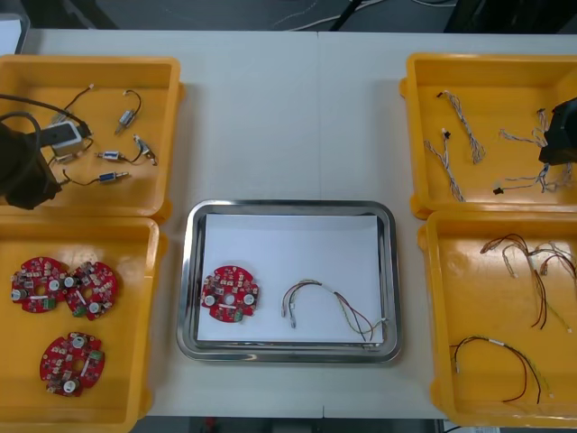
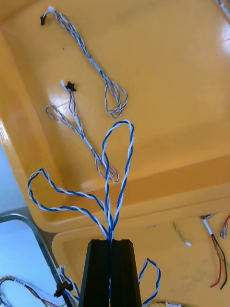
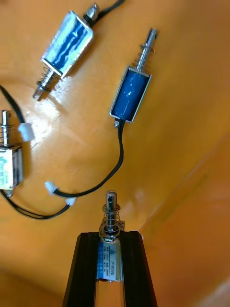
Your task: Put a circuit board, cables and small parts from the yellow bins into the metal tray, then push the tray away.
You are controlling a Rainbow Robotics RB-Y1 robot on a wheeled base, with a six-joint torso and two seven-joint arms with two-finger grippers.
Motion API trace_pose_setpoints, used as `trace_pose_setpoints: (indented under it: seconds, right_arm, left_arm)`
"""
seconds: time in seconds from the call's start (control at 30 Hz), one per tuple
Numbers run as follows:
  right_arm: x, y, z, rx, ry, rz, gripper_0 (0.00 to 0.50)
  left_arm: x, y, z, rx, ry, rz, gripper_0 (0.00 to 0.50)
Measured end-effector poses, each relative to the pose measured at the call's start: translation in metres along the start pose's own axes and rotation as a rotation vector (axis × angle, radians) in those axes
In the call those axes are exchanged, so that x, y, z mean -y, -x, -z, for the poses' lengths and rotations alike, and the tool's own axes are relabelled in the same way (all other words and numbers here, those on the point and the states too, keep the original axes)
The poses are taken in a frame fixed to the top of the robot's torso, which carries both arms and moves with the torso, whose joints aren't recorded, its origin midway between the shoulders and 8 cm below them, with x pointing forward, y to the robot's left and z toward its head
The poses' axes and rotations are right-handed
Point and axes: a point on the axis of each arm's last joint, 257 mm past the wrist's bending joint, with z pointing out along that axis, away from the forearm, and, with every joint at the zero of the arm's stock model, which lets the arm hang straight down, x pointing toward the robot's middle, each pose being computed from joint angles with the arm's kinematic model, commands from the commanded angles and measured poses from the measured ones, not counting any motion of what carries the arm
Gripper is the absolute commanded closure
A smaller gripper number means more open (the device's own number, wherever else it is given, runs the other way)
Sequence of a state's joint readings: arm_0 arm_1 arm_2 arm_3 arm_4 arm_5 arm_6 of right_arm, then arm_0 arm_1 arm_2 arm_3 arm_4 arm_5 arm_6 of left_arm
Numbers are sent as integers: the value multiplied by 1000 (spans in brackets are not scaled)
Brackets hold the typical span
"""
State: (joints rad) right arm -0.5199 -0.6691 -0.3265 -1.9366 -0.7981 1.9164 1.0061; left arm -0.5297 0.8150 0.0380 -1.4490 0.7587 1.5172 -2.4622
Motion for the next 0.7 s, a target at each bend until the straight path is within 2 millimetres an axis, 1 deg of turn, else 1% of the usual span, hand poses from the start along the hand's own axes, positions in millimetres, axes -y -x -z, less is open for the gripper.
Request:
trace_pose_setpoints:
  seconds: [0.1, 0.27, 0.47, 0.57, 0.7]
  right_arm:
    - [1, -12, 1, 4, -3, -47, 500]
    - [4, -30, 3, 13, -18, -10, 500]
    - [-3, -52, 2, 1, -18, 55, 500]
    - [-10, -64, 0, -13, -14, 95, 500]
    - [-22, -80, -1, -28, -4, 153, 500]
  left_arm:
    - [-1, 1, 14, 9, -10, 10, 500]
    - [3, 1, 39, 19, -32, 12, 500]
    - [12, 15, 68, 27, -29, 1, 500]
    - [19, 22, 77, 29, -35, 89, 500]
    - [27, 32, 88, 34, -34, 321, 500]
